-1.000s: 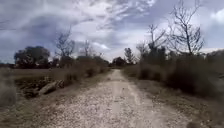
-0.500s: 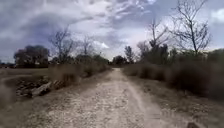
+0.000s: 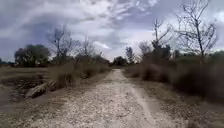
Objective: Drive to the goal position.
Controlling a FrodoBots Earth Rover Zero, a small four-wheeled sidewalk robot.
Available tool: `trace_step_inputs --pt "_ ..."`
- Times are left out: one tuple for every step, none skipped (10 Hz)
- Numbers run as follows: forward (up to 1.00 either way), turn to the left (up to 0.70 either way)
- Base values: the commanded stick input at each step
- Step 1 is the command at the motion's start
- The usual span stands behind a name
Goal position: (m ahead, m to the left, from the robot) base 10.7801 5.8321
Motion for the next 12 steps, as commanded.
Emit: trace_step_inputs --pt "0.50 0.00" --pt "0.50 0.00" --pt "0.50 -0.18" --pt "0.50 -0.50" --pt "0.50 -0.50" --pt "0.50 -0.29" --pt "0.50 -0.08" --pt "0.50 0.00" --pt "0.50 0.00" --pt "0.50 0.00" --pt "0.50 0.00" --pt "0.50 0.00"
